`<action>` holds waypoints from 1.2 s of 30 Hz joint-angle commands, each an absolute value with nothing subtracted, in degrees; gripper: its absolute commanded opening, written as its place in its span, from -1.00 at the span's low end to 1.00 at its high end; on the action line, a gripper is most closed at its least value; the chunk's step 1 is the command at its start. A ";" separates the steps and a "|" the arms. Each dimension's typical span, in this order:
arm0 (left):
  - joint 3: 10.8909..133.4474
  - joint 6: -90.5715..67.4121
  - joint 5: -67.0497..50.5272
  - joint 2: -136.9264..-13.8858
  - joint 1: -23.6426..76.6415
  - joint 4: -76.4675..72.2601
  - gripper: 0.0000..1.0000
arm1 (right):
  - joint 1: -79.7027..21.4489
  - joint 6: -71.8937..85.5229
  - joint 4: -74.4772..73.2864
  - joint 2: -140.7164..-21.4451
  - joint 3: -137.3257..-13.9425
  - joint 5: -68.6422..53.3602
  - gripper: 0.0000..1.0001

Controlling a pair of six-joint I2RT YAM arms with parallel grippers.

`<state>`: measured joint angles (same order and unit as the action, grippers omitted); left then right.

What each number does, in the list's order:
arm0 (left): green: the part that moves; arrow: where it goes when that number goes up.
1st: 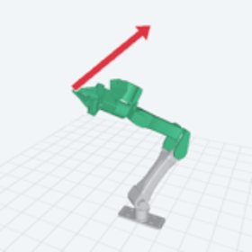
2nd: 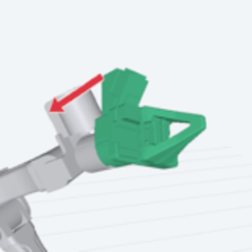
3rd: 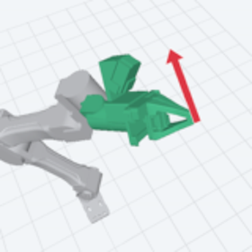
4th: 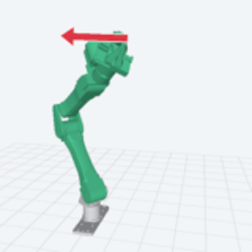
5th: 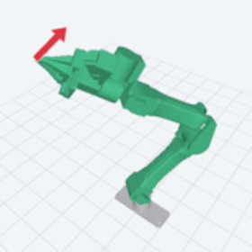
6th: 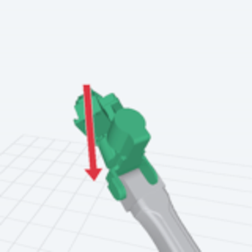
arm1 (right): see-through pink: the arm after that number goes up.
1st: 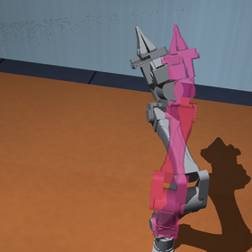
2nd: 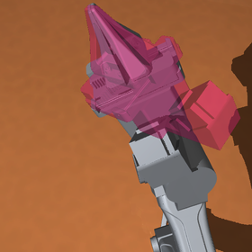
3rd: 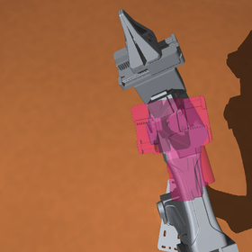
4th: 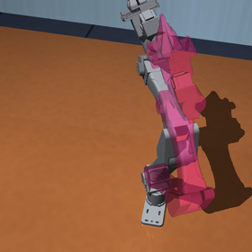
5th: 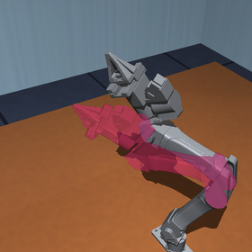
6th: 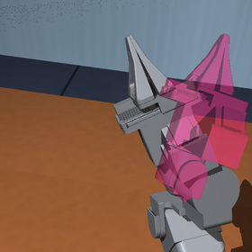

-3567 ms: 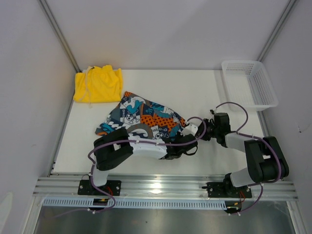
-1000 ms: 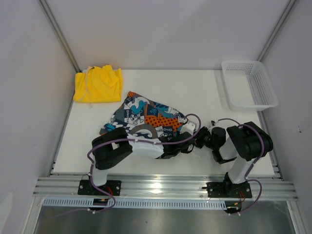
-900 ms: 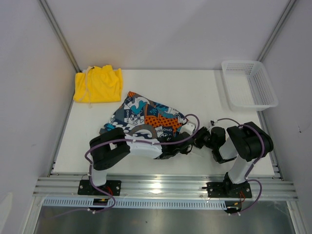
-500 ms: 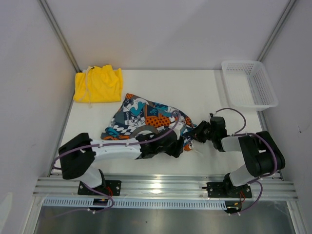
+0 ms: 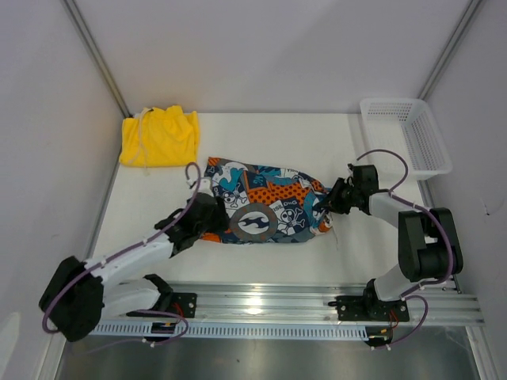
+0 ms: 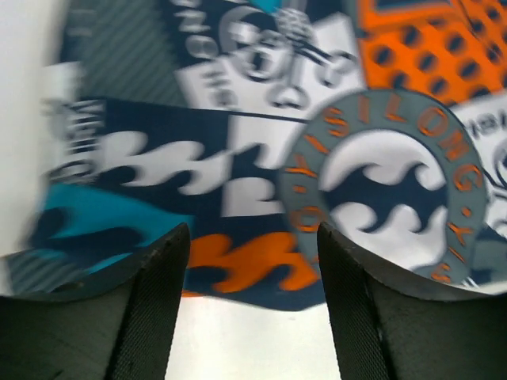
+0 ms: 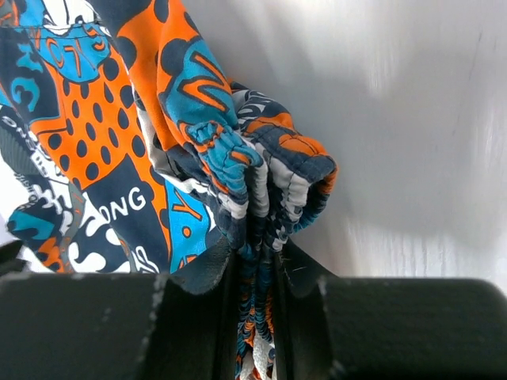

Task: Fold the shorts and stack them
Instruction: Fold the shorts

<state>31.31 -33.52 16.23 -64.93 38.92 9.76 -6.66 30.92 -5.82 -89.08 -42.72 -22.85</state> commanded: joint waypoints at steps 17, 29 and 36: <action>21.53 -37.18 12.85 -44.99 18.20 18.47 0.59 | -5.63 26.45 -9.85 -90.26 -46.58 -18.02 -1.00; 23.47 -35.42 8.35 -52.91 16.52 11.96 0.16 | -5.54 26.98 -8.35 -90.00 -45.44 -18.46 -1.00; 23.73 -34.54 10.37 -52.03 16.61 12.30 0.17 | -5.45 27.07 -8.00 -89.91 -45.35 -18.81 -1.00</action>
